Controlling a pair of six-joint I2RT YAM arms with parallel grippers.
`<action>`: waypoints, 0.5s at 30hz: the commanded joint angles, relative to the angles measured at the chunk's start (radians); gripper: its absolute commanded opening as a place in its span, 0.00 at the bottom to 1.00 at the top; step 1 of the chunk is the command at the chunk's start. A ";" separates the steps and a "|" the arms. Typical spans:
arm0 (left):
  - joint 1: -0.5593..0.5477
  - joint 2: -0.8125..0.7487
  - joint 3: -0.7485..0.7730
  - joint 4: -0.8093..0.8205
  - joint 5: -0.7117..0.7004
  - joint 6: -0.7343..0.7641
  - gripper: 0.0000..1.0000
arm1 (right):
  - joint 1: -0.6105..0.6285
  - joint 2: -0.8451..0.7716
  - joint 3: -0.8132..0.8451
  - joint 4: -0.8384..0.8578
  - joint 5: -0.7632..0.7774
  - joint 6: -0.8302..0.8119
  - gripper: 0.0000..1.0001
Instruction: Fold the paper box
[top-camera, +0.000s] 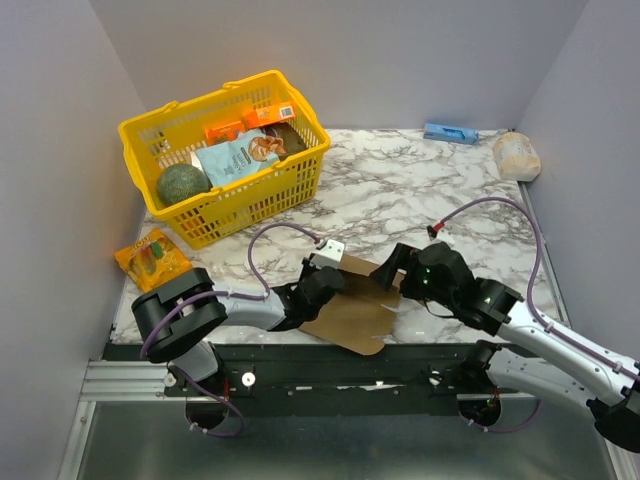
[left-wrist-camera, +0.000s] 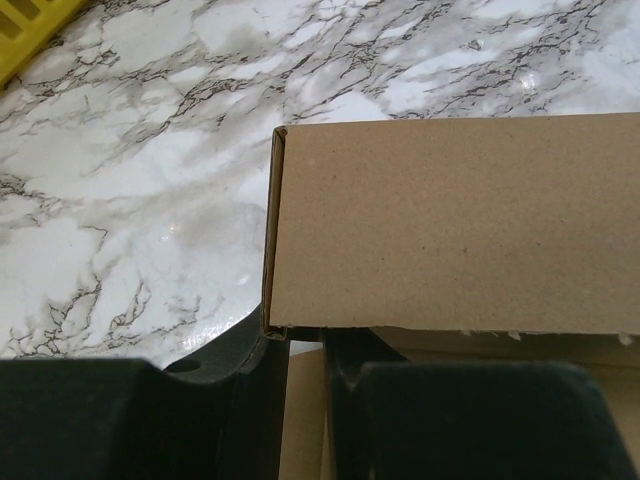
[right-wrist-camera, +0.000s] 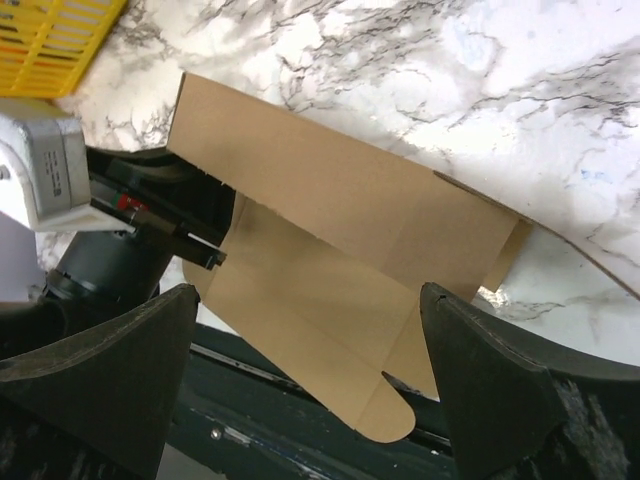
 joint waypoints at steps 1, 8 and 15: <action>-0.010 -0.009 -0.025 -0.052 -0.056 -0.009 0.26 | -0.037 0.018 -0.021 0.019 0.068 0.036 0.99; -0.018 -0.030 -0.029 -0.060 -0.067 -0.010 0.26 | -0.097 0.060 -0.098 0.126 -0.001 0.067 0.99; -0.036 -0.062 -0.052 -0.058 -0.071 -0.007 0.26 | -0.149 0.083 -0.192 0.316 -0.082 0.142 0.97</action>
